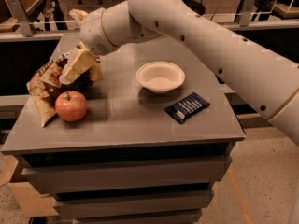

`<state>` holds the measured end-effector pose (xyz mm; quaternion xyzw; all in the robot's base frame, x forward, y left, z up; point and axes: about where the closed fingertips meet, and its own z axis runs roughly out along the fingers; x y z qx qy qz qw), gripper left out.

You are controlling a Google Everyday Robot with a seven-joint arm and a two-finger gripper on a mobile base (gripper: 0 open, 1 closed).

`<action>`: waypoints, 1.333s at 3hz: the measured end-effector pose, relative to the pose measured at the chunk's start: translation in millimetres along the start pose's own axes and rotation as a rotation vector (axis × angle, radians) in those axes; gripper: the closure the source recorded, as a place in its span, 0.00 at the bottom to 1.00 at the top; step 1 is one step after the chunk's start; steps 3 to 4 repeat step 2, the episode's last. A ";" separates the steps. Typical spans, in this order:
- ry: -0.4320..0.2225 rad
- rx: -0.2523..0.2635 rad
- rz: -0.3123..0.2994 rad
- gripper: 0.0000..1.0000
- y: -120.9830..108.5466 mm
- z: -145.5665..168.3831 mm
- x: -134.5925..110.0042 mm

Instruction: Move brown chip bag near apple

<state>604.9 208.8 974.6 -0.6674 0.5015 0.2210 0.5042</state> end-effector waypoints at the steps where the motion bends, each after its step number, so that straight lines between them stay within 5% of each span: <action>1: 0.019 0.090 0.005 0.00 -11.4 -34.7 11.1; 2: 0.048 0.196 0.021 0.00 -27.4 -75.5 28.8; 4: 0.048 0.196 0.021 0.00 -27.4 -75.5 28.8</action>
Offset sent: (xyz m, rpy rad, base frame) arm 0.0409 -0.1546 0.0323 0.0688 -0.1146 -0.3490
